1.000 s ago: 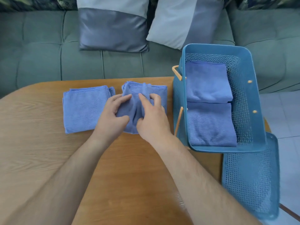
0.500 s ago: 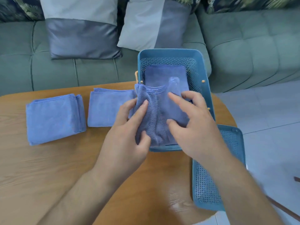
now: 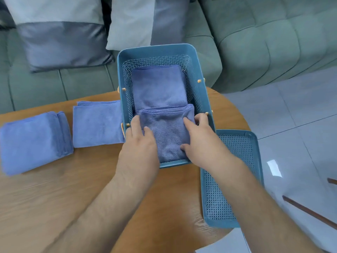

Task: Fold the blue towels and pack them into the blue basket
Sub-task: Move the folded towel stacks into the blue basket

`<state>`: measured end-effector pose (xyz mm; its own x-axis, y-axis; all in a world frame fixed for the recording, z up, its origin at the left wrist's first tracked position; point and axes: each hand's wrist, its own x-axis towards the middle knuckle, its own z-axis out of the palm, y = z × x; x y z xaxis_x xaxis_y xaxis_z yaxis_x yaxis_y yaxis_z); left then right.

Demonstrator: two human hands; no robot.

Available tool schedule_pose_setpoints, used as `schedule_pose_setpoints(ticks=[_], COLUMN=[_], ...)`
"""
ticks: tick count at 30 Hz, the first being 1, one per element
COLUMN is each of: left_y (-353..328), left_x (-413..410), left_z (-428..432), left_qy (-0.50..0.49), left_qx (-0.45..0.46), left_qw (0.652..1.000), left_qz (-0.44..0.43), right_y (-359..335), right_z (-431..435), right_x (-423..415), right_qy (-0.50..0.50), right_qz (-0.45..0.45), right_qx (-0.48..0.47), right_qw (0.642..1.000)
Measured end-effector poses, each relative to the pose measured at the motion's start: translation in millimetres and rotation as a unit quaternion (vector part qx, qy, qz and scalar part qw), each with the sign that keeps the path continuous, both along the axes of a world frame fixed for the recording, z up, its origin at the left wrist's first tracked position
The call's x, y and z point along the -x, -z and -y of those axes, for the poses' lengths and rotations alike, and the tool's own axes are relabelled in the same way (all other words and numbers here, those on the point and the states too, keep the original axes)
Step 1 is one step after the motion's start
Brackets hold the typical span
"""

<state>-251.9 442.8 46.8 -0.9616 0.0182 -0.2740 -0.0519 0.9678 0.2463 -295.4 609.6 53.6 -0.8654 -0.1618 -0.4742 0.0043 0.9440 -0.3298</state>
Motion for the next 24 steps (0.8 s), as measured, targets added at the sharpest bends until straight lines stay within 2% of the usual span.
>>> schedule_pose_setpoints(ticks=[3, 5, 7, 10, 17, 21, 24], left_y=[4.9, 5.9, 11.8, 21.0, 30.6, 18.5, -2.3], left_x=[7.8, 17.8, 27.9, 42.1, 55.6, 50.2, 41.1], left_z=[0.8, -1.2, -2.6, -4.7, -14.3, -10.4, 2.7], left_qy=[0.080, 0.118, 0.128, 0.112, 0.108, 0.107, 0.091], left_qx=[0.073, 0.080, 0.107, 0.124, 0.118, 0.104, 0.048], left_qw=[0.994, 0.990, 0.986, 0.984, 0.979, 0.983, 0.995], left_qz=[-0.031, -0.011, 0.007, 0.062, 0.127, 0.105, -0.020], right_y=[0.5, 2.5, 9.4, 25.9, 43.2, 30.2, 9.0], right_z=[11.7, 17.3, 17.2, 15.6, 17.3, 17.1, 22.6], right_x=[-5.4, -2.6, 4.6, 16.0, 25.5, 18.9, 6.5], right_qy=[-0.071, -0.119, -0.150, -0.142, -0.123, -0.113, -0.075], right_qz=[-0.111, -0.134, -0.084, 0.001, 0.056, 0.030, -0.038], right_qx=[-0.105, -0.101, -0.087, -0.093, -0.082, -0.066, -0.038], right_qw=[0.986, 0.979, 0.981, 0.986, 0.987, 0.991, 0.996])
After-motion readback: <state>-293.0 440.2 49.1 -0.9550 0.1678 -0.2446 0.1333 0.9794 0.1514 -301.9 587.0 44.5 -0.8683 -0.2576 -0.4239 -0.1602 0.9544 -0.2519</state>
